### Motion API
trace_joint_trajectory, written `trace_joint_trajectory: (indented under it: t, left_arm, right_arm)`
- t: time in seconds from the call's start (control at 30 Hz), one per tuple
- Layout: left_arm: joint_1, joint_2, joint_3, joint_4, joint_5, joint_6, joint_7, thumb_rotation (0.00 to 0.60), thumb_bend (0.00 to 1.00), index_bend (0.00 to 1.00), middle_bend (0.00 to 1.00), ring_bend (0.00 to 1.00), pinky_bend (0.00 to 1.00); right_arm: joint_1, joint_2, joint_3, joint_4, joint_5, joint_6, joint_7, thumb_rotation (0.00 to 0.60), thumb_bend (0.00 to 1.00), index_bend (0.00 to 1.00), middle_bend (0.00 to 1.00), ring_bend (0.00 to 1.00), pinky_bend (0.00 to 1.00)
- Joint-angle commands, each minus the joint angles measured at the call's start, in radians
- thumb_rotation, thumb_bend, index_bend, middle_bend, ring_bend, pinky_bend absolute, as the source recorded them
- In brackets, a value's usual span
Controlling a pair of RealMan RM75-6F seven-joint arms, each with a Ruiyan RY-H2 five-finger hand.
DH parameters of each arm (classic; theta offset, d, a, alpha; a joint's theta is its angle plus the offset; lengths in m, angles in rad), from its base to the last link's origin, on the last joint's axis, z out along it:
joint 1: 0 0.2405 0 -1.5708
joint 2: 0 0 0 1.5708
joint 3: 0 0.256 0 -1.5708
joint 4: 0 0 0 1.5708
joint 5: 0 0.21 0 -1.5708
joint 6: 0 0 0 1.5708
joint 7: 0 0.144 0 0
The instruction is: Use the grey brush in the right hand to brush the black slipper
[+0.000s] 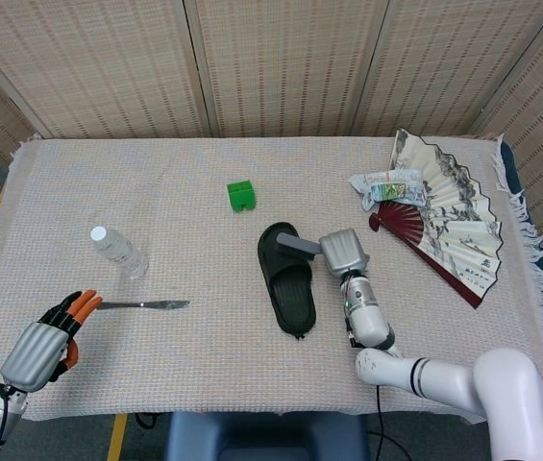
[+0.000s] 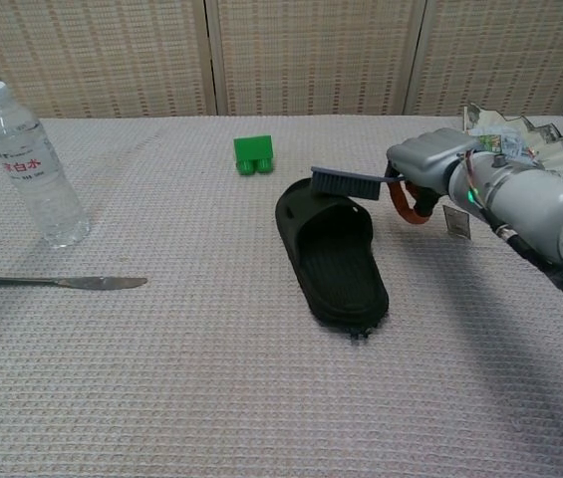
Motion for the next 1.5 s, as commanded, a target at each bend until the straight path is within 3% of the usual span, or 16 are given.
trace_joint_trajectory:
  t: [0.03, 0.23, 0.57, 0.77, 1.2, 1.37, 1.5]
  left_arm:
    - [-0.001, -0.002, 0.001, -0.001, 0.001, -0.003, 0.003, 0.6, 1.0, 0.0, 0.0, 0.01, 0.22]
    - [-0.003, -0.002, -0.002, -0.001, -0.003, -0.007, 0.003, 0.6, 1.0, 0.0, 0.0, 0.01, 0.22]
    - [-0.005, 0.001, -0.007, 0.003, -0.015, -0.013, -0.007, 0.6, 1.0, 0.0, 0.0, 0.01, 0.22]
    - [-0.001, 0.003, -0.005, 0.006, -0.012, -0.005, -0.011, 0.6, 1.0, 0.0, 0.0, 0.01, 0.22]
    - [0.002, -0.005, -0.002, -0.001, -0.002, 0.0, 0.017, 0.6, 1.0, 0.0, 0.0, 0.01, 0.22]
    - [0.003, -0.007, 0.0, -0.001, 0.006, 0.005, 0.02, 0.6, 1.0, 0.0, 0.0, 0.01, 0.22]
    - [0.0, -0.008, 0.0, 0.001, 0.007, 0.0, 0.018, 0.6, 1.0, 0.0, 0.0, 0.01, 0.22]
  right_arm:
    - [-0.039, 0.052, -0.032, -0.051, -0.034, 0.018, 0.028, 0.6, 0.55, 0.88, 0.77, 0.81, 1.0]
    - [-0.043, 0.048, -0.041, -0.057, -0.051, 0.009, 0.039, 0.6, 0.55, 0.88, 0.77, 0.81, 1.0]
    - [0.021, -0.037, 0.007, -0.006, -0.026, -0.009, 0.009, 0.6, 0.55, 0.88, 0.77, 0.81, 1.0]
    - [0.011, -0.034, -0.009, -0.021, -0.034, 0.005, 0.008, 0.6, 0.55, 0.88, 0.77, 0.81, 1.0]
    - [-0.18, 0.199, -0.145, -0.202, -0.212, 0.121, 0.159, 0.6, 0.55, 0.86, 0.77, 0.81, 1.0]
    - [-0.283, 0.214, -0.232, -0.147, -0.379, 0.162, 0.326, 0.6, 0.49, 0.72, 0.76, 0.73, 0.96]
    - [-0.347, 0.181, -0.277, -0.044, -0.494, 0.189, 0.457, 0.6, 0.44, 0.6, 0.66, 0.64, 0.89]
